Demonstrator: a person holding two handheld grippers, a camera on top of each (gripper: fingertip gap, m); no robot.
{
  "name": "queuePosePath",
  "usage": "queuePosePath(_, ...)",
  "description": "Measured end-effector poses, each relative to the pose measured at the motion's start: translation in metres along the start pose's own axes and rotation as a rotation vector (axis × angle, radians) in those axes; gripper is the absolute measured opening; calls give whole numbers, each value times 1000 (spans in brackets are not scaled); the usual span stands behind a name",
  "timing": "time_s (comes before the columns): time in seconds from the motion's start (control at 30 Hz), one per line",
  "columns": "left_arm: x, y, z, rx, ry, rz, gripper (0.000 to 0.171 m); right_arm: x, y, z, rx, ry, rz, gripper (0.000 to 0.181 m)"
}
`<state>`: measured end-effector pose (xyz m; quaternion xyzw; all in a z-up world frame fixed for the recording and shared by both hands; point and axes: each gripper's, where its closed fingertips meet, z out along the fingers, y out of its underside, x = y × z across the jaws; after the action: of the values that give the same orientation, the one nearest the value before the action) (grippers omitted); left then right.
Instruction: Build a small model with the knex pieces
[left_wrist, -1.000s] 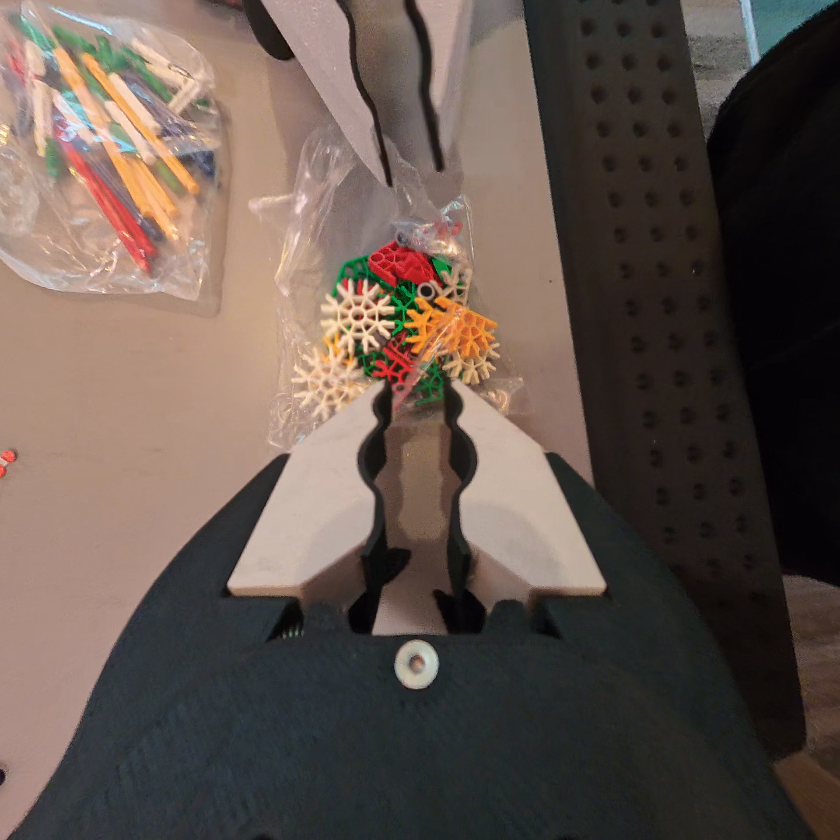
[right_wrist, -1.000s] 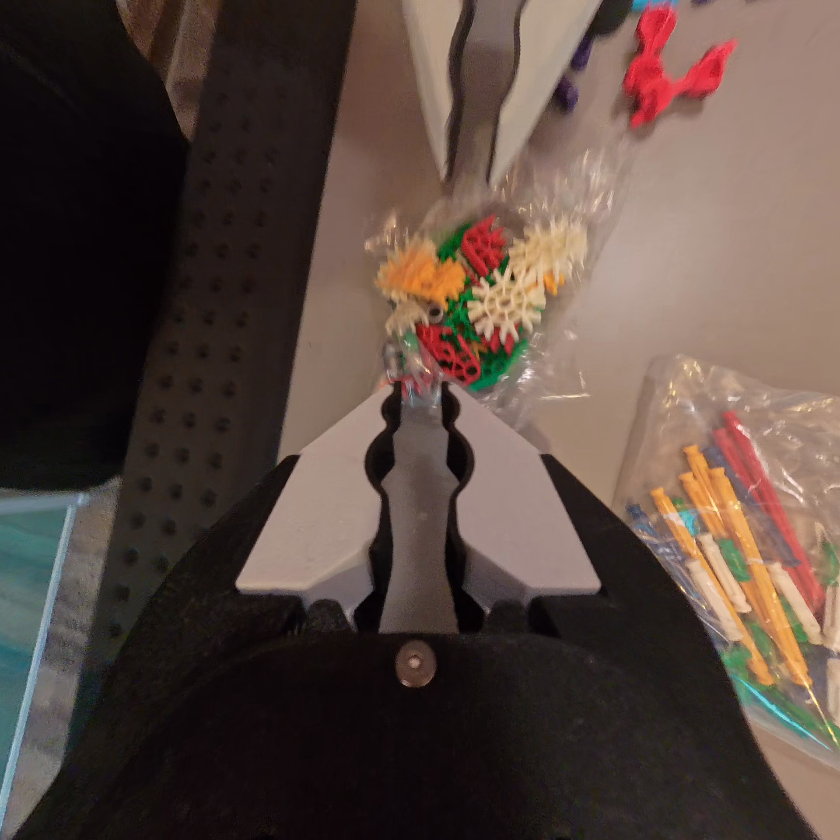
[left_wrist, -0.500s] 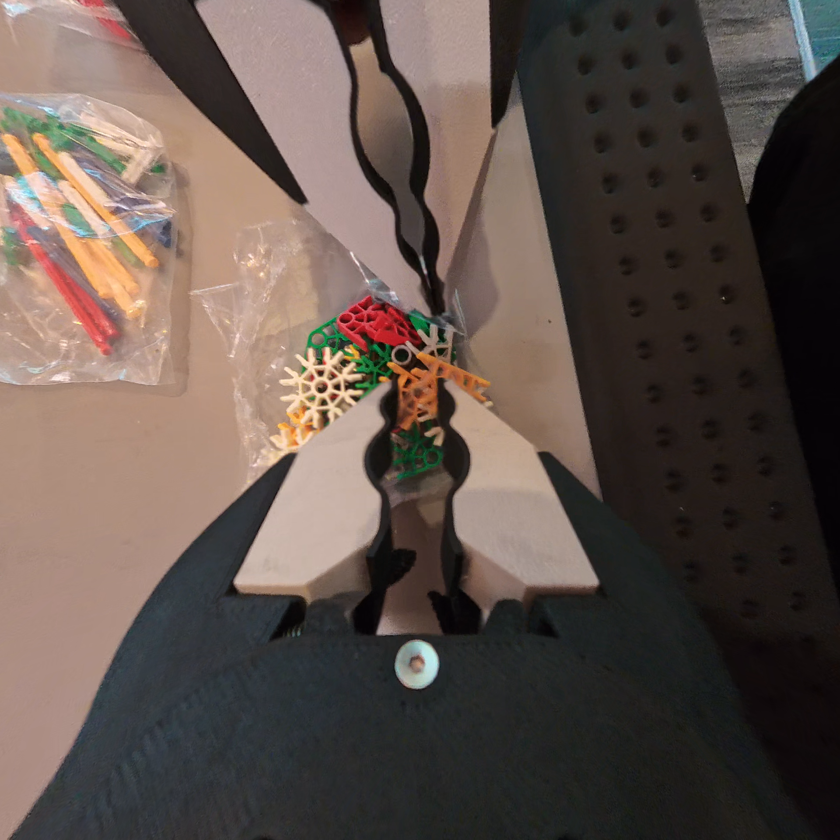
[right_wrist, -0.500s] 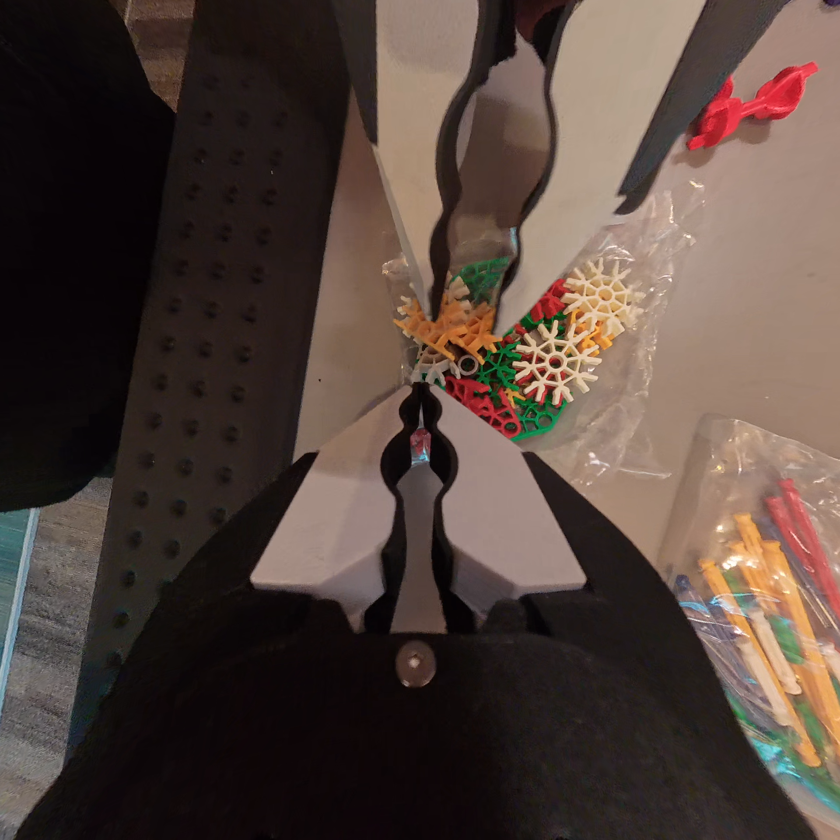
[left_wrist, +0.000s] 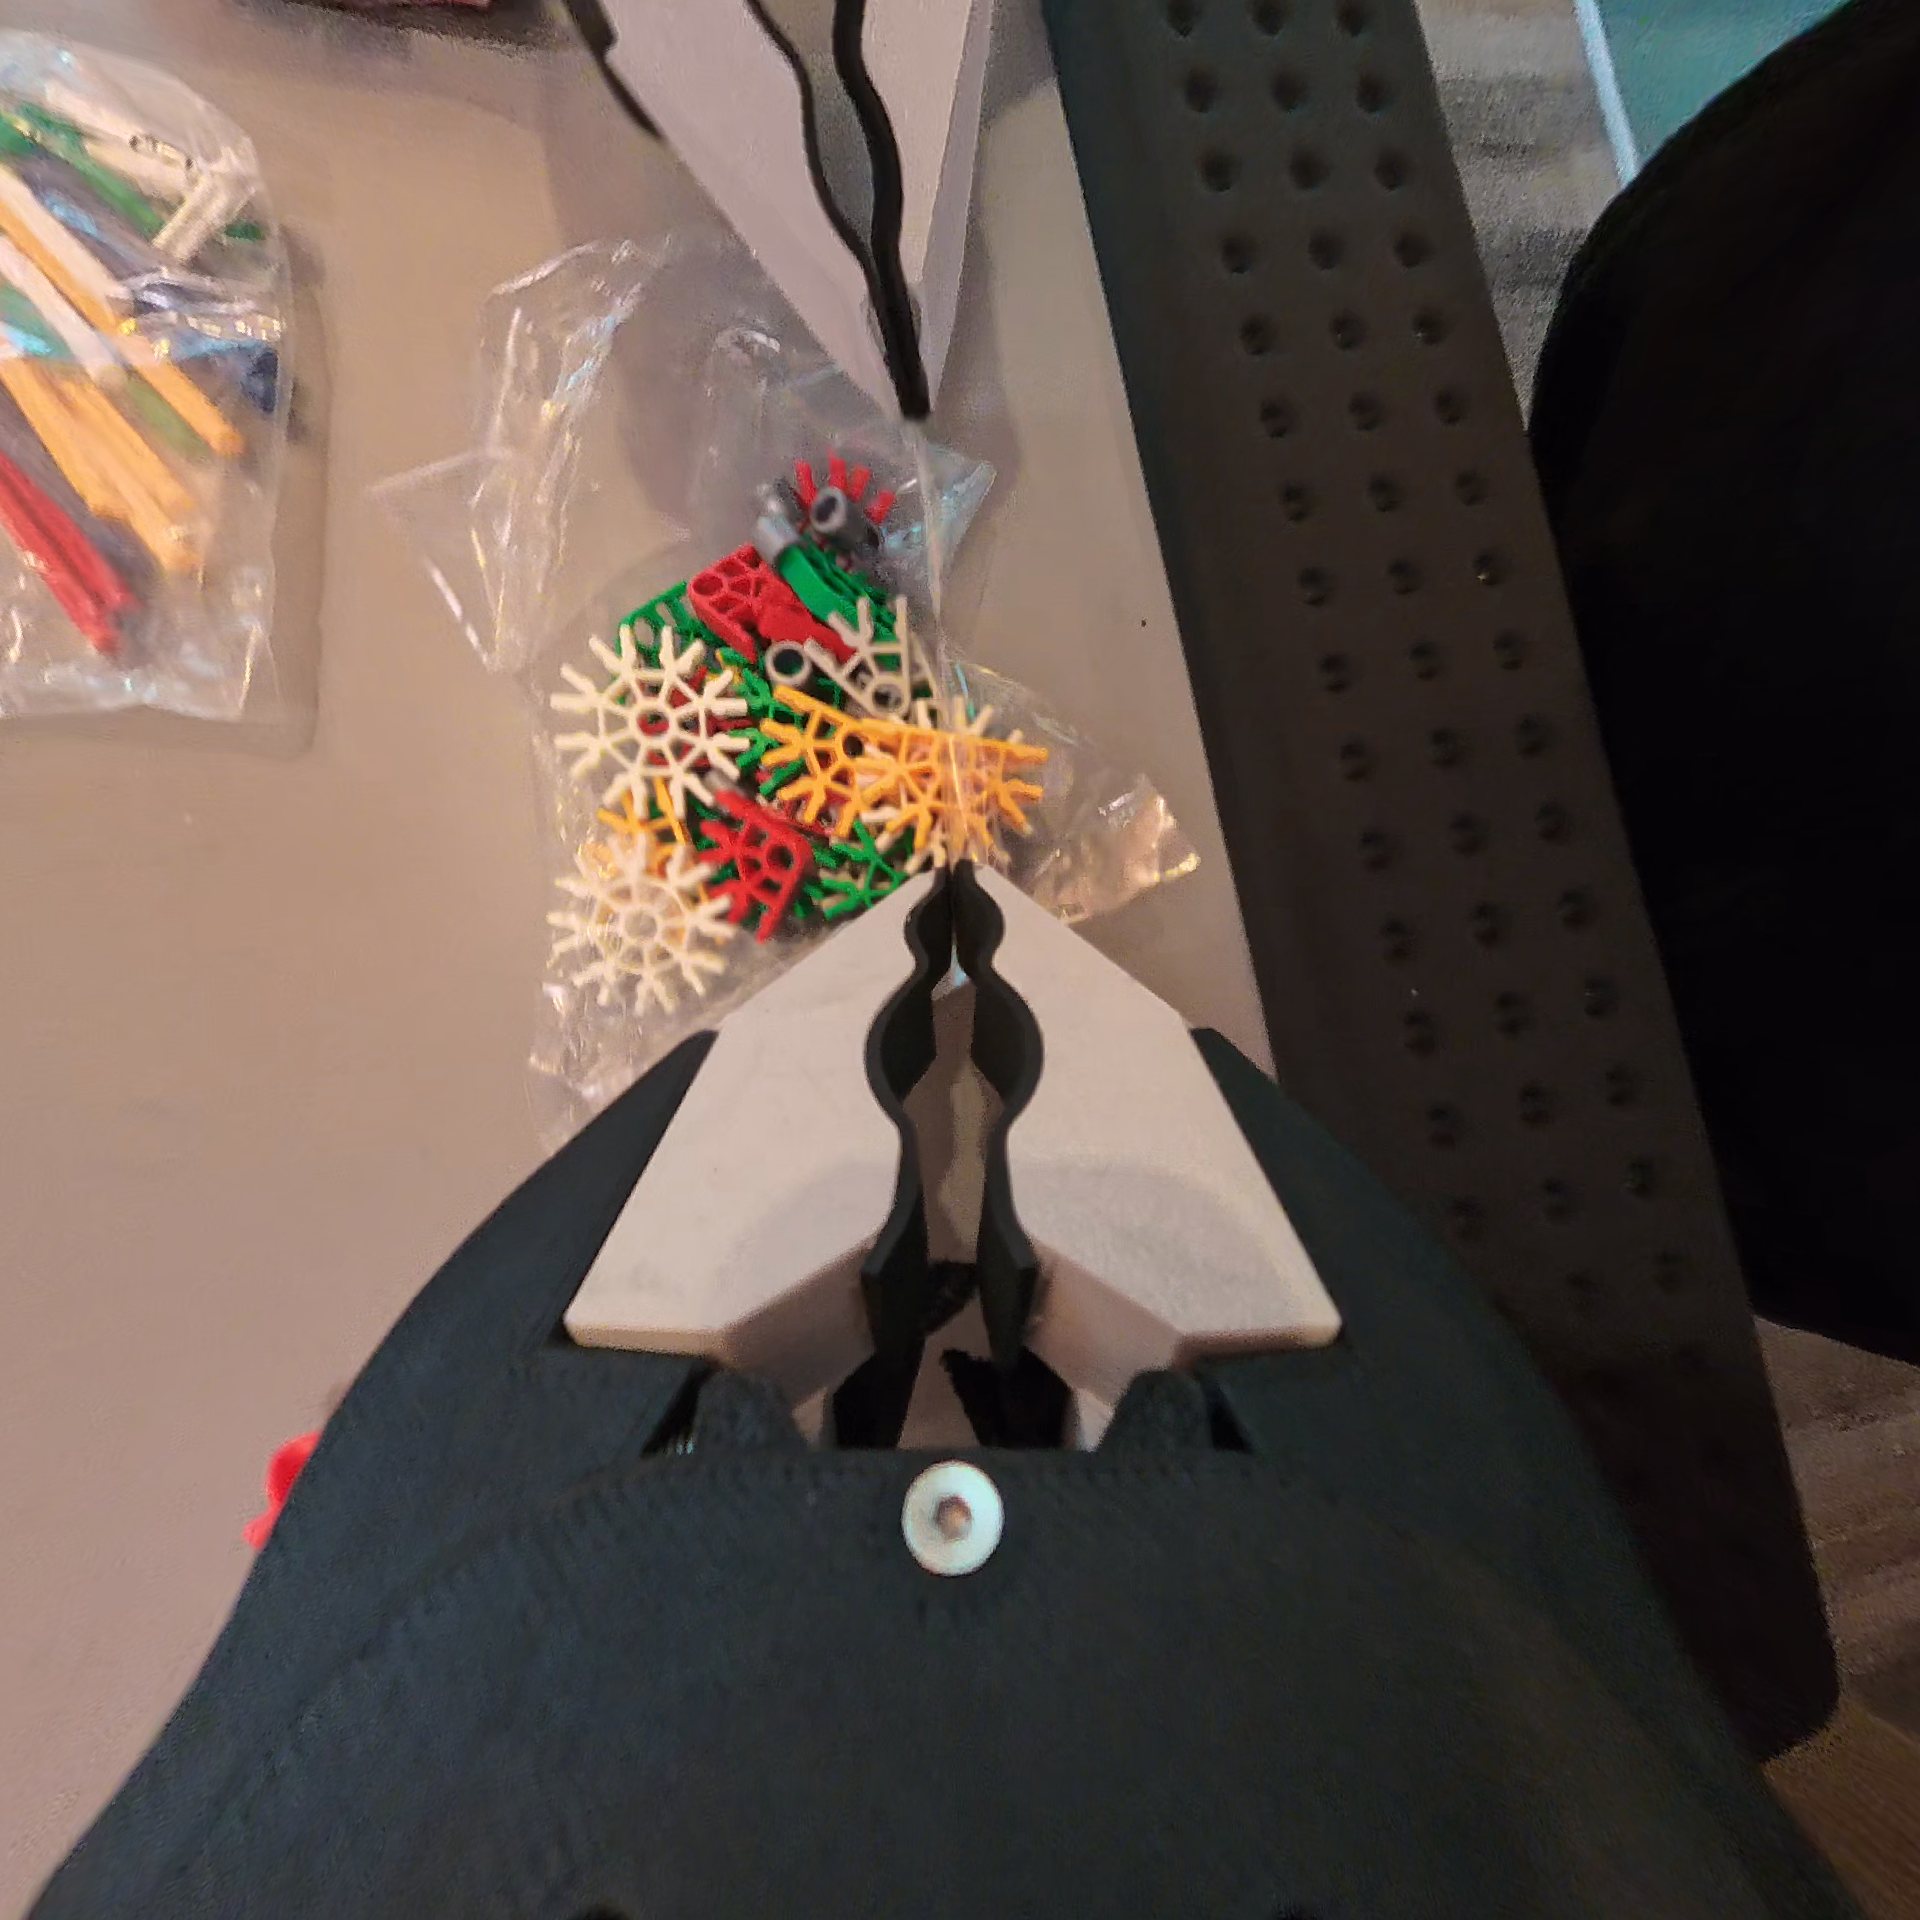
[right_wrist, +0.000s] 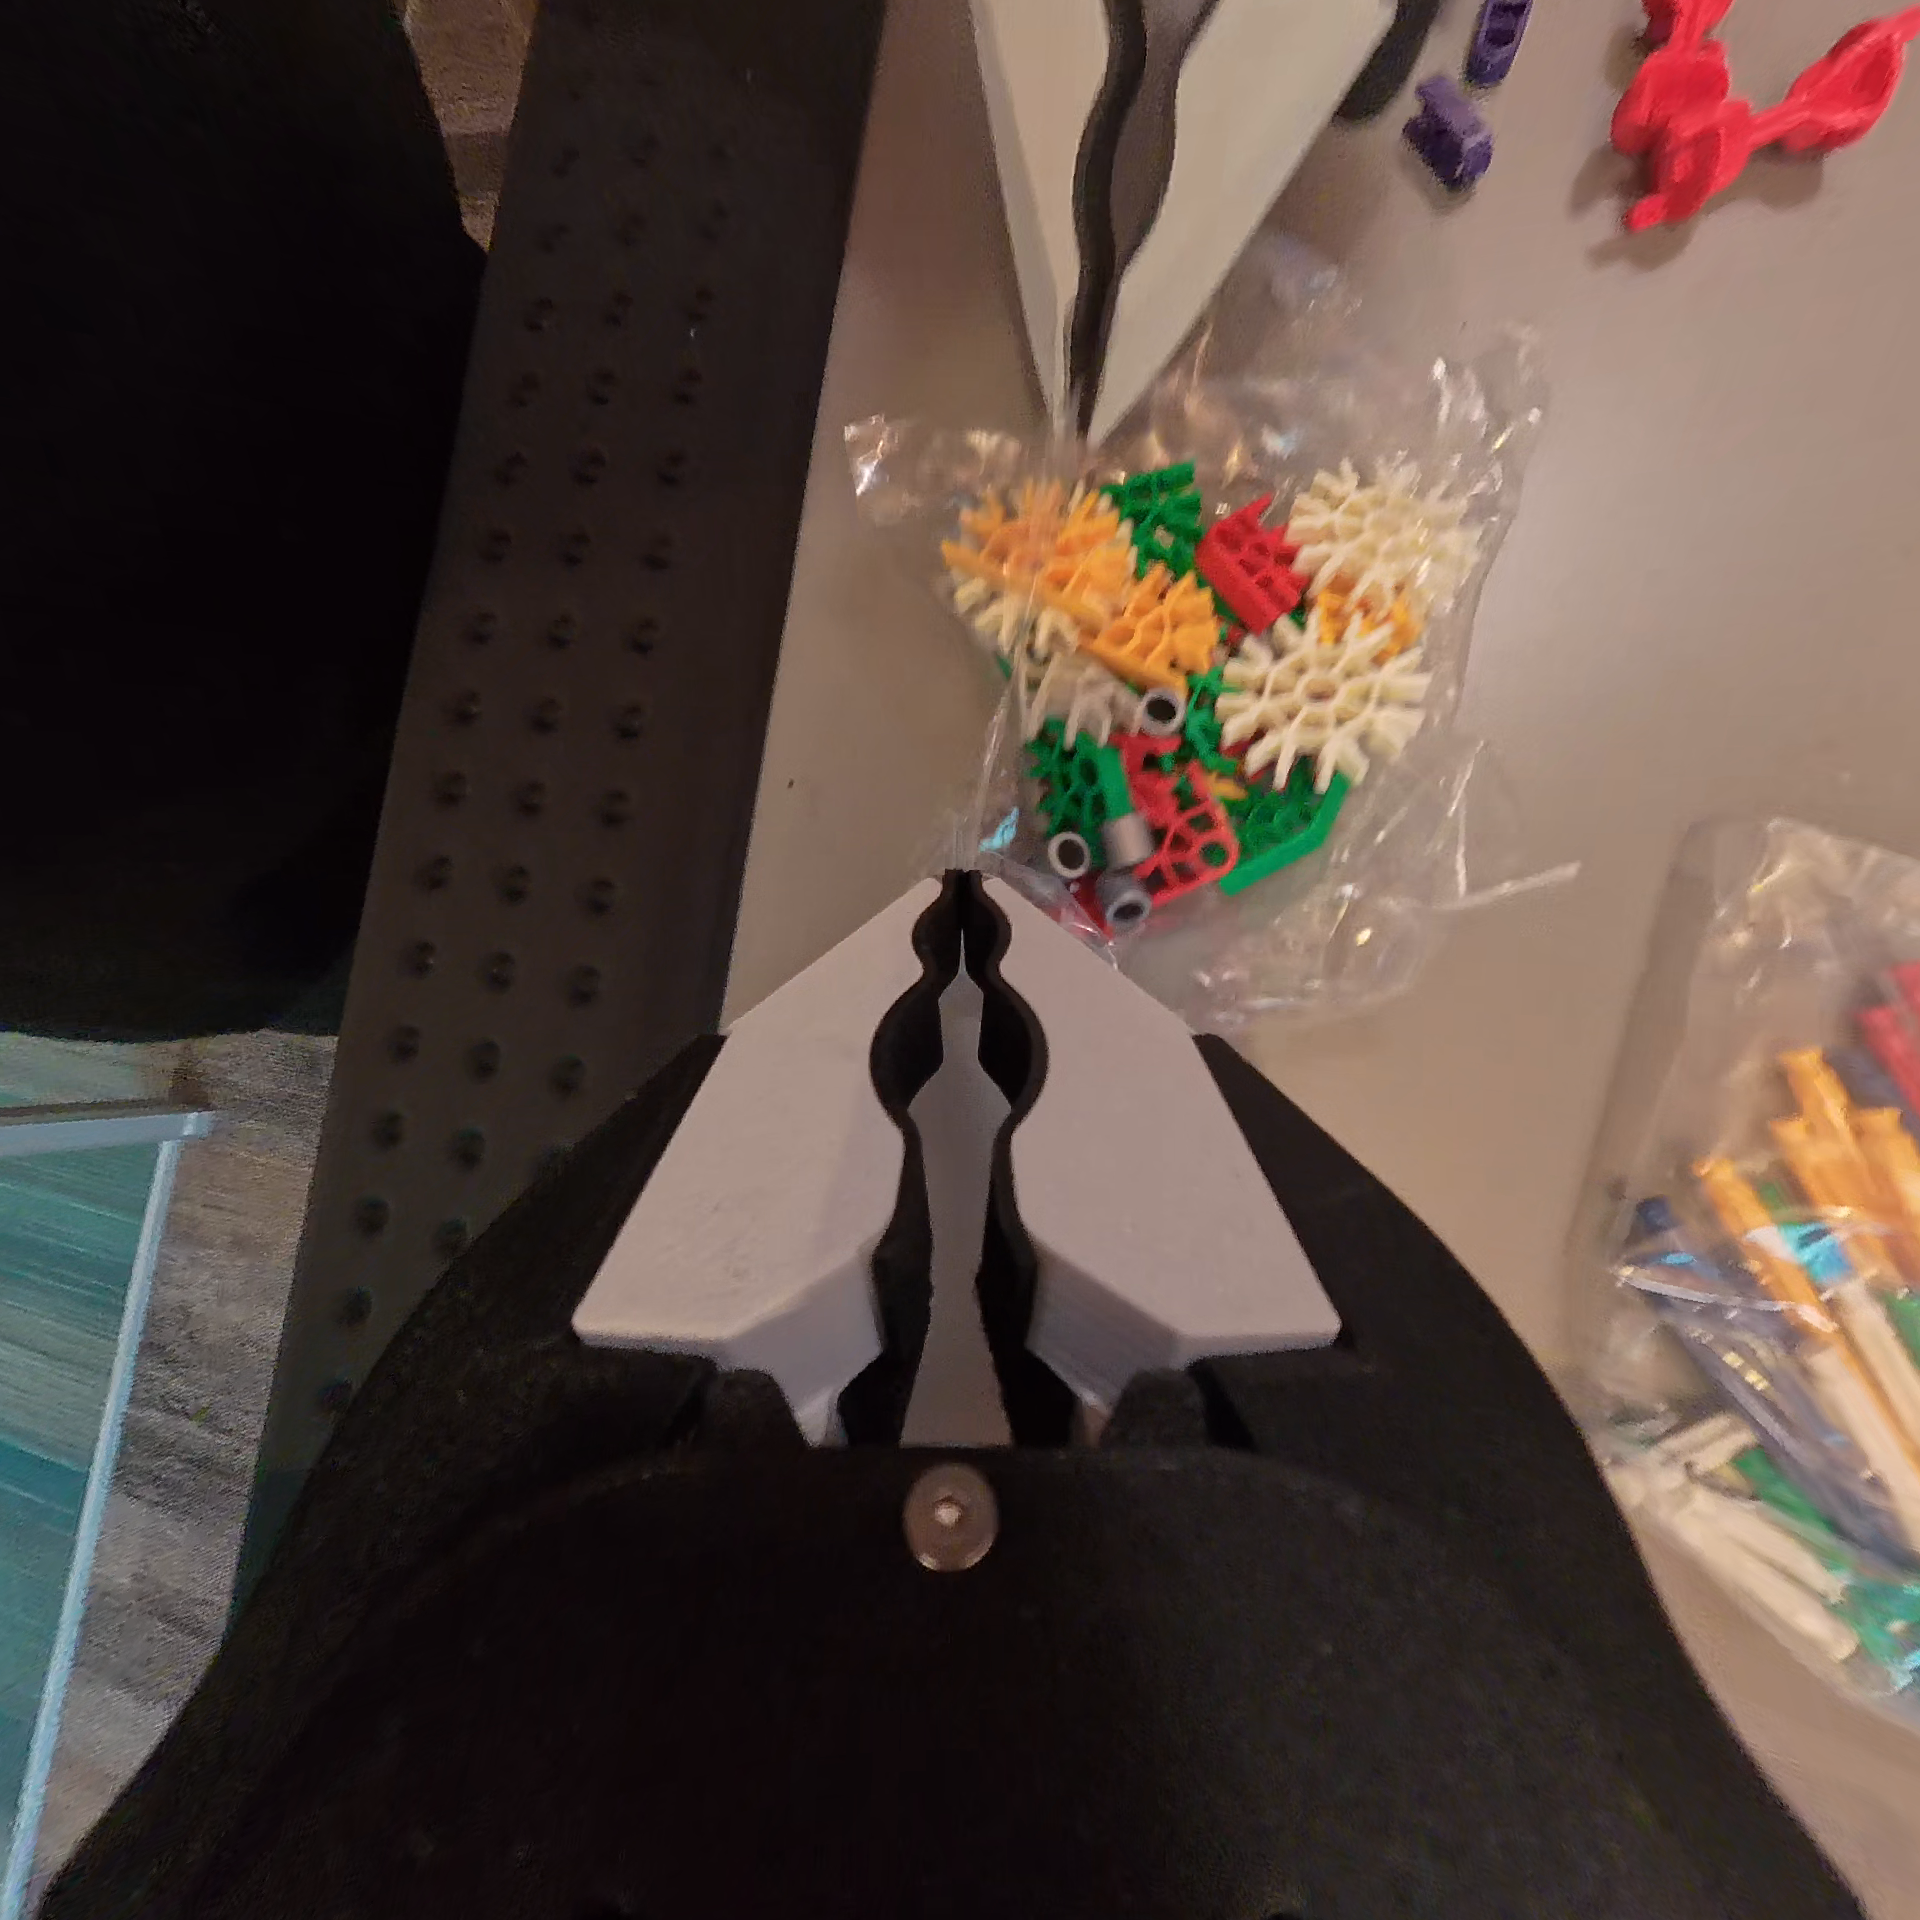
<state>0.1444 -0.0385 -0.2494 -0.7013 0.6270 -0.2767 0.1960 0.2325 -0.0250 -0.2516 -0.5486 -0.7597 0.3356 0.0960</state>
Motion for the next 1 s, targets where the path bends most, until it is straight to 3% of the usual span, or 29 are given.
queuePosePath(0.13,1,9,-8,22,-17,-51,0,-3,13,-3,9,-17,35,0)
queuePosePath(0.33,10,10,3,-8,-67,-11,0,1,-4,-5,63,7,45,0)
queuePosePath(0.43,9,5,-5,32,-105,-42,15,3,-12,-14,116,34,91,28)
queuePosePath(0.57,0,4,-18,61,-178,-106,38,6,-16,-31,181,87,140,40)
queuePosePath(0.67,-12,14,-21,54,-238,-209,51,17,-15,-38,222,150,222,47)
queuePosePath(0.8,-22,29,-16,87,-232,-519,61,32,-16,-34,279,191,400,64)
queuePosePath(0.87,-31,28,-18,133,-299,-596,57,40,-16,-27,291,207,475,65)
queuePosePath(1.0,-32,29,-8,141,-296,-734,57,51,-21,-10,318,179,585,57)
